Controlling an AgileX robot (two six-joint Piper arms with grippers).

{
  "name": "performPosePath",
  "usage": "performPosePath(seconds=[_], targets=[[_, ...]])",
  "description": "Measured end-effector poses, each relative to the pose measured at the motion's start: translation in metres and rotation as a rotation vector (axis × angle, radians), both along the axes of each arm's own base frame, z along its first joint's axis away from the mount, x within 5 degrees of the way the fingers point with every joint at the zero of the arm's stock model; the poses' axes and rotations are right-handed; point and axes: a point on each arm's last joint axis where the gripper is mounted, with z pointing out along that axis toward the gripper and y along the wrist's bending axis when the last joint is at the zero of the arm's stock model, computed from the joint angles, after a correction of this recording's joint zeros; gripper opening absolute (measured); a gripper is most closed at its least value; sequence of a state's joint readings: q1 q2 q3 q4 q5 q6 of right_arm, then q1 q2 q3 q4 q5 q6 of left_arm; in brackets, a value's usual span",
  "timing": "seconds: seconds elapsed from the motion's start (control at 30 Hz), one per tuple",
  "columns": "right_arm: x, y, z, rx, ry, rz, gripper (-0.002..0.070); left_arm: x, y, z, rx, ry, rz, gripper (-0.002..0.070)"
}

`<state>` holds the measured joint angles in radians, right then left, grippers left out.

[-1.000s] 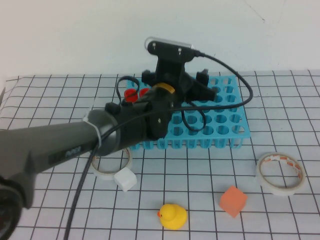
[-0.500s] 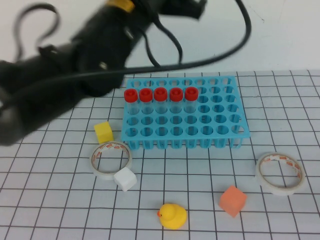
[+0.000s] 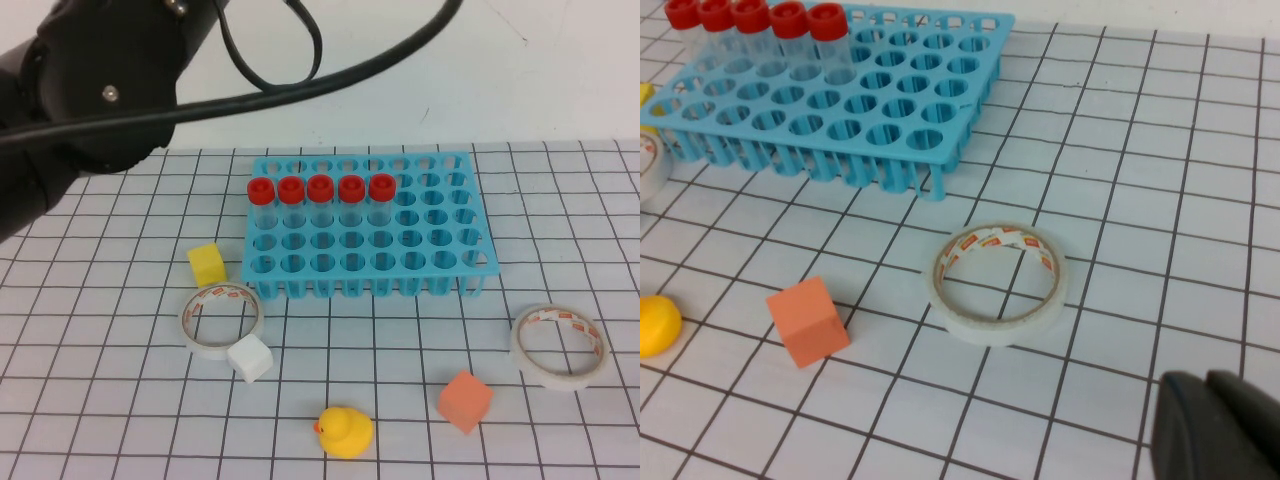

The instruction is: Place the test tubes

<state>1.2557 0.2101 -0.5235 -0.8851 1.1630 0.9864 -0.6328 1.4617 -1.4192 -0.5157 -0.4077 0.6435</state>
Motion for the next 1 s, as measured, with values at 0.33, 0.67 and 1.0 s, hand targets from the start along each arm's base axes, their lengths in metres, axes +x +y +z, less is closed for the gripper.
performPosePath(seconds=[0.33,0.67,1.0], targets=[[0.000,0.000,0.000,-0.001,0.001,-0.002,-0.0001,-0.025,0.011,-0.010,0.122,0.106,-0.077,0.0000],[0.000,0.000,0.000,0.000,0.001,-0.002,-0.0001,-0.101,0.087,-0.020,0.258,0.113,-0.022,0.0000],[0.000,0.000,0.000,0.000,0.001,-0.002,-0.0001,-0.155,0.141,-0.145,0.282,0.392,0.079,0.0000]])
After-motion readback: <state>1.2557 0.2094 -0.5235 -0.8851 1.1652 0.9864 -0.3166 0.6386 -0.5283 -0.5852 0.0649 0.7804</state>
